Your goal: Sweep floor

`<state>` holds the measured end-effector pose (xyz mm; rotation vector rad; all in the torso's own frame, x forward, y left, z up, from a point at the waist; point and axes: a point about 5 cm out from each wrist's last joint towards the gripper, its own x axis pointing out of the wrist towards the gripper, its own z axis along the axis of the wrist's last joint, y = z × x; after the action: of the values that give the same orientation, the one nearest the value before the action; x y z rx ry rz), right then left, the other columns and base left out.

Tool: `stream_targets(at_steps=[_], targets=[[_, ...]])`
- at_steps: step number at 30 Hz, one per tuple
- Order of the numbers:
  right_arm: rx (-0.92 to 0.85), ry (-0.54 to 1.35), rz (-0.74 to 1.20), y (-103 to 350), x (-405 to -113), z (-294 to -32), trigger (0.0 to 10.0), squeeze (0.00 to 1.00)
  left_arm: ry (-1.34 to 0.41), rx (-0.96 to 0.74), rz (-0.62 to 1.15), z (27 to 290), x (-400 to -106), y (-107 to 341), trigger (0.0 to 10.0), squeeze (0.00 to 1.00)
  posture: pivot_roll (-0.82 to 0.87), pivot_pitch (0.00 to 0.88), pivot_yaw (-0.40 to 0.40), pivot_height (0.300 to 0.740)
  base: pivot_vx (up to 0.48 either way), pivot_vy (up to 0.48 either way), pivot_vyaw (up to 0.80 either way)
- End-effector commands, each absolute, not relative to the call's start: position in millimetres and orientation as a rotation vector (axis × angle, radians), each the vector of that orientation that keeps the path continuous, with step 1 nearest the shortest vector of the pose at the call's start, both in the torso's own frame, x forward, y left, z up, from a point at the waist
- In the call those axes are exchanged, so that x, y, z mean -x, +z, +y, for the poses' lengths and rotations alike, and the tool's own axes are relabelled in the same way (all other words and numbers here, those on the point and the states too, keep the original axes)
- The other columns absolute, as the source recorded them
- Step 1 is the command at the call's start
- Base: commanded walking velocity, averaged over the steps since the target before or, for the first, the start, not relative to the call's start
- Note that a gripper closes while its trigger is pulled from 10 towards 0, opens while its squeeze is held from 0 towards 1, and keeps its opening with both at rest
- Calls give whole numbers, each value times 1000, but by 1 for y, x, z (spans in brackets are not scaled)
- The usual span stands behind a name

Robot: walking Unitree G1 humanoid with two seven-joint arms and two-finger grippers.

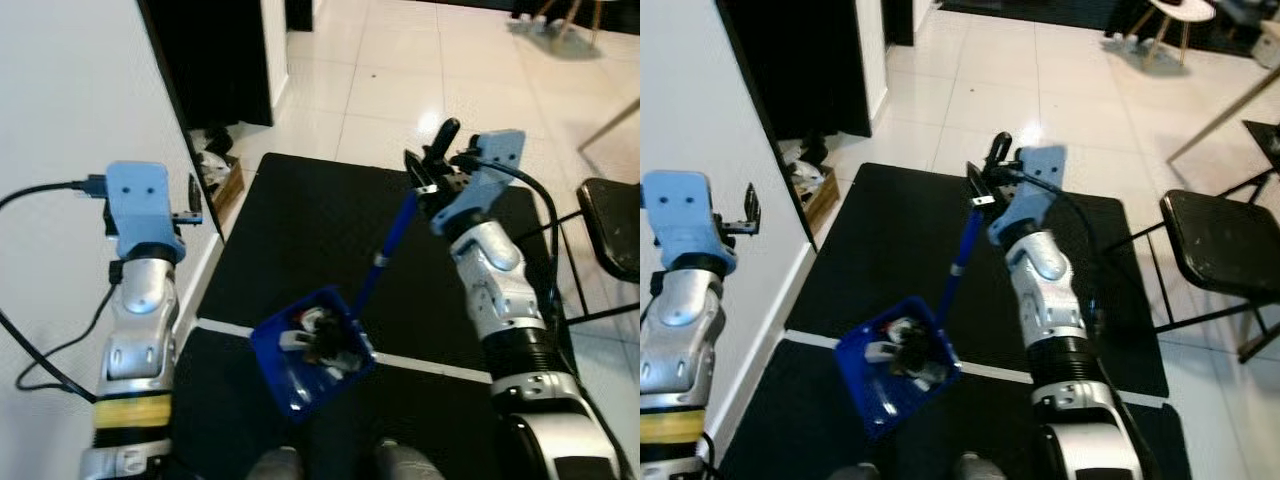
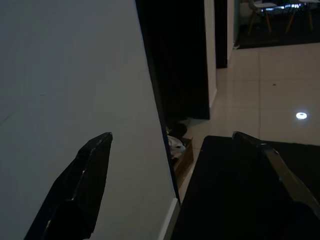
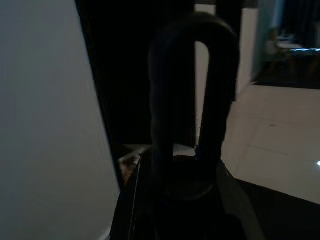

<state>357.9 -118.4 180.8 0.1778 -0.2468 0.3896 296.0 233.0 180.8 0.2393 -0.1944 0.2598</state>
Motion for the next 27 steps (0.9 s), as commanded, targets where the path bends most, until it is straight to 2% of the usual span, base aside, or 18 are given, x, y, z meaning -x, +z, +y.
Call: stream_targets(at_steps=[1,27], targets=[[-180,362,-293,189,-359,-128,10000,0,249,-239,-192,230,-296,179,10000,0,41,52,-29,740,394,0,0],[-179,356,-288,187,-359,-129,10000,0,204,-220,-205,216,-302,180,10000,0,29,47,-25,740,391,0,0]])
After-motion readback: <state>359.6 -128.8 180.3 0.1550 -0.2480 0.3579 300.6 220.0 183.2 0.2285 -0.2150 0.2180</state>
